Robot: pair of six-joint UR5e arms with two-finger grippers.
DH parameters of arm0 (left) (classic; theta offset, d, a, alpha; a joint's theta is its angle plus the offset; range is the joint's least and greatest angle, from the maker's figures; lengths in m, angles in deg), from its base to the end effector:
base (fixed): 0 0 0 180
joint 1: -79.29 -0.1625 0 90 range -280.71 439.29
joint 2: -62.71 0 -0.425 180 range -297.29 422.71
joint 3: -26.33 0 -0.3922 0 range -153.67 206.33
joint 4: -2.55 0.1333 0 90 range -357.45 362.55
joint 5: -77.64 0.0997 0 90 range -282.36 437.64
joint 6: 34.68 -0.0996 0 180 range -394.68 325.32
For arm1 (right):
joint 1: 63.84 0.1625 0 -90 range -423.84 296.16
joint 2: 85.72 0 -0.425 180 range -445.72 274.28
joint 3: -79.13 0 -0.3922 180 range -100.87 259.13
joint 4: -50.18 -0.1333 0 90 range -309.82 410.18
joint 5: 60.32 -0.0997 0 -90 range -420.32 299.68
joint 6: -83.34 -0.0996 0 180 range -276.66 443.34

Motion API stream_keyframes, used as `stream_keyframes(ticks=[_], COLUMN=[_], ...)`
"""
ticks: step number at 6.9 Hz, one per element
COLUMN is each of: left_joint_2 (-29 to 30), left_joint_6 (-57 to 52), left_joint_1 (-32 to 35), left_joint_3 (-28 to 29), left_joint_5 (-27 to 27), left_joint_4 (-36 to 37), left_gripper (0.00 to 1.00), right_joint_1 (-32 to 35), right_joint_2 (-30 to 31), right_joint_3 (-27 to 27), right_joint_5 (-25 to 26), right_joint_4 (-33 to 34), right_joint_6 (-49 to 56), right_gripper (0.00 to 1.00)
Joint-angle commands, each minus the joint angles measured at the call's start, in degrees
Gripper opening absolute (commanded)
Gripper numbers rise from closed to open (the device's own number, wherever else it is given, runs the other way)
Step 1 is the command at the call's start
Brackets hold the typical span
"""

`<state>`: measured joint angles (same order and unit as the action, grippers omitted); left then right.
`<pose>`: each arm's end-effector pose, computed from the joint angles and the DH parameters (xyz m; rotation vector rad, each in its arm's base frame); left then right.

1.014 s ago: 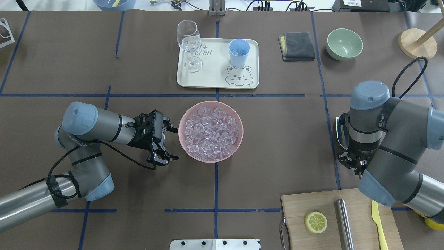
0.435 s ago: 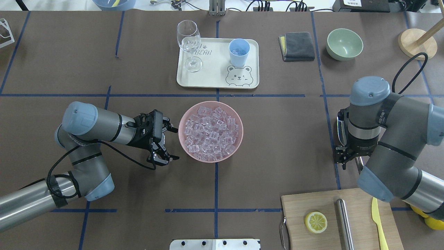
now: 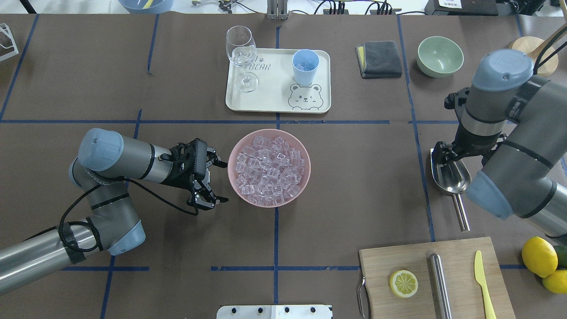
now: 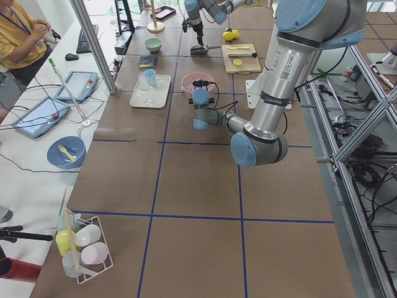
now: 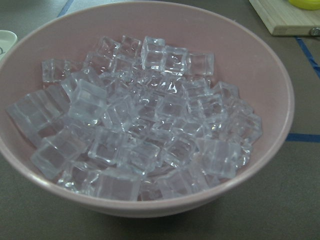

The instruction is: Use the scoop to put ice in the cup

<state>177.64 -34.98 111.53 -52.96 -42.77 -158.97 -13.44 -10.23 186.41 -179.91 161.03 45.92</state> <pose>0.5076 -0.4181 0.3585 1.1529 1.1549 1.1908 -0.2884 -0.4806 0.4334 -0.1745 -0.5192 -0.0864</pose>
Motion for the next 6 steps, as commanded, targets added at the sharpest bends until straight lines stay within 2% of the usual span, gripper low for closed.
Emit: stream_keyframes(ticks=[1, 3, 4, 5, 6], left_joint_2=[-0.58, -1.73, -2.25, -2.95, -4.35], left_joint_6=[-0.06, -0.32, -0.41, -0.41, -0.50], left_joint_1=[1.49, 3.86, 6.32, 8.95, 11.50], left_joint_3=[-0.34, -0.60, -0.60, -0.60, -0.60], left_joint_5=[-0.70, -2.36, -5.77, -8.06, -8.26], left_joint_4=[-0.03, 0.84, 1.11, 1.29, 1.29], left_gripper=[1.00, 1.00, 1.00, 1.00, 1.00], right_joint_1=[10.98, 19.00, 21.82, 23.33, 24.74], right_joint_2=[-0.09, 1.40, 4.20, 9.10, 13.23], right_joint_3=[-0.32, -0.23, -0.14, -0.32, -0.49], right_joint_5=[0.77, 0.07, -1.94, -4.48, -4.68], right_joint_4=[-0.03, -0.11, -4.12, -12.07, -17.98], right_joint_6=[14.50, 23.75, 26.06, 26.17, 26.26], right_gripper=[1.00, 1.00, 1.00, 1.00, 1.00])
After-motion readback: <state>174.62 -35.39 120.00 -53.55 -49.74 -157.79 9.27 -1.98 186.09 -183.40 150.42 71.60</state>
